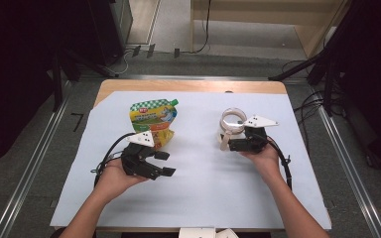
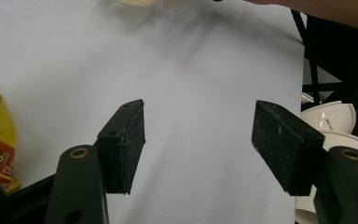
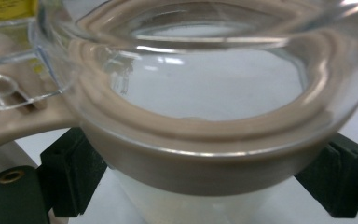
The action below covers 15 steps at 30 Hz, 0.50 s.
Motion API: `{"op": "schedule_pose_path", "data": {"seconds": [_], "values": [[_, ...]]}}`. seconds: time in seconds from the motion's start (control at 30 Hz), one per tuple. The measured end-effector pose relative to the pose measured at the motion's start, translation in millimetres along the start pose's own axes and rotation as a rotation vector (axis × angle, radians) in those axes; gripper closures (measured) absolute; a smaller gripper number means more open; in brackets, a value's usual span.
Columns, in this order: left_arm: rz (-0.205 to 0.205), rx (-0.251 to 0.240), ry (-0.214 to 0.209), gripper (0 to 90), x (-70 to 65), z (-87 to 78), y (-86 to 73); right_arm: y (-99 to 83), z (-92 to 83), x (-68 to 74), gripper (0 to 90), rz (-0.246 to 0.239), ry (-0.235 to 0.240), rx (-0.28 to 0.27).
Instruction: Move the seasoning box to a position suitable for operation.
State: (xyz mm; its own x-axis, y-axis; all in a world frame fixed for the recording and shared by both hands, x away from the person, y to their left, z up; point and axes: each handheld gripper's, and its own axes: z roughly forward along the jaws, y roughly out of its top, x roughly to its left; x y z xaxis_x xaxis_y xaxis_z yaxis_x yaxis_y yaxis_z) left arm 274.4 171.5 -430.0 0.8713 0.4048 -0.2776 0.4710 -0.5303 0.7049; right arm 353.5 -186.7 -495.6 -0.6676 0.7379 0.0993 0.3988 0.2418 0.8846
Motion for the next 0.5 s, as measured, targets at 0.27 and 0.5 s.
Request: {"op": "schedule_pose_path", "data": {"seconds": [0.27, 0.5], "values": [[0.014, 0.003, -0.013, 35.8, -1.9, 5.5, 4.2, -1.4, -15.7, 36.7, 12.1, -0.034, 0.059, 0.010], [0.022, 0.011, -0.025, 35.8, -2.9, 11.9, 7.1, -7.5, -17.0, 58.0, 12.1, -0.038, 0.094, 0.020]]}}
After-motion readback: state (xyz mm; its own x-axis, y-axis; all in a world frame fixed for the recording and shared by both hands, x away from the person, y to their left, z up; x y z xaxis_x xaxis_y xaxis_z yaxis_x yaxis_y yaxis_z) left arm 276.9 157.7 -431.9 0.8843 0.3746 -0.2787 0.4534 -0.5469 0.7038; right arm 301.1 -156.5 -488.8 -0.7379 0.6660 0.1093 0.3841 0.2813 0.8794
